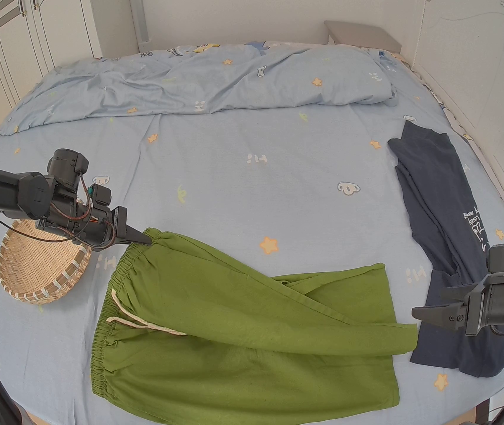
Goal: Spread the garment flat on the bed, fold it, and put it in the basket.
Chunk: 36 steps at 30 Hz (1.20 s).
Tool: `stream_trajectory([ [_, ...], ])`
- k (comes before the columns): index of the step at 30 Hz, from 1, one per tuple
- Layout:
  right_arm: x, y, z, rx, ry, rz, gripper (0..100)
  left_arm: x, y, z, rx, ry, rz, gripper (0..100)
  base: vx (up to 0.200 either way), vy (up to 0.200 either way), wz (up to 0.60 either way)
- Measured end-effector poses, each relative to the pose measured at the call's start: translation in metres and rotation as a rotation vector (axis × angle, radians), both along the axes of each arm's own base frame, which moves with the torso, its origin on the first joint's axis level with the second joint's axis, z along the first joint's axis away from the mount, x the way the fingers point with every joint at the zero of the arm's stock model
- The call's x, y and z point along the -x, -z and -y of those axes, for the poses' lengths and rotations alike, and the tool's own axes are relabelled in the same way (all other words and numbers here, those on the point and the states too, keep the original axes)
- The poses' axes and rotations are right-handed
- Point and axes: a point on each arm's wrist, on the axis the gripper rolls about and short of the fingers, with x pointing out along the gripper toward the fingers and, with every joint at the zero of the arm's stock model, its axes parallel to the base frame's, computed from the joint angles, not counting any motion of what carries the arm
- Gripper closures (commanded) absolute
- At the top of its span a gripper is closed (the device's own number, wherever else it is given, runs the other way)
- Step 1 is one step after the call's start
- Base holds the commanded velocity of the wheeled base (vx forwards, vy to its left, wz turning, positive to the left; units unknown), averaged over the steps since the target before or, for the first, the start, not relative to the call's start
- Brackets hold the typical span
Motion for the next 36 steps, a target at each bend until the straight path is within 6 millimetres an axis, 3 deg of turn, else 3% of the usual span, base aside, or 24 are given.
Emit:
stream_trajectory([
  [11,0.002,0.027,0.005,0.016,0.035,-0.129,0,0.005,-0.002,0.000,-0.005,0.005,0.007,100,0.000,0.000,0.00],
  [24,-0.033,0.071,0.021,-0.072,0.084,-0.278,0,0.006,-0.001,-0.002,-0.007,0.002,0.002,100,0.000,0.000,0.00],
  [36,-0.046,0.095,0.027,-0.082,0.113,-0.350,0,0.007,-0.001,-0.001,-0.007,0.005,0.002,100,0.000,0.000,0.00],
])
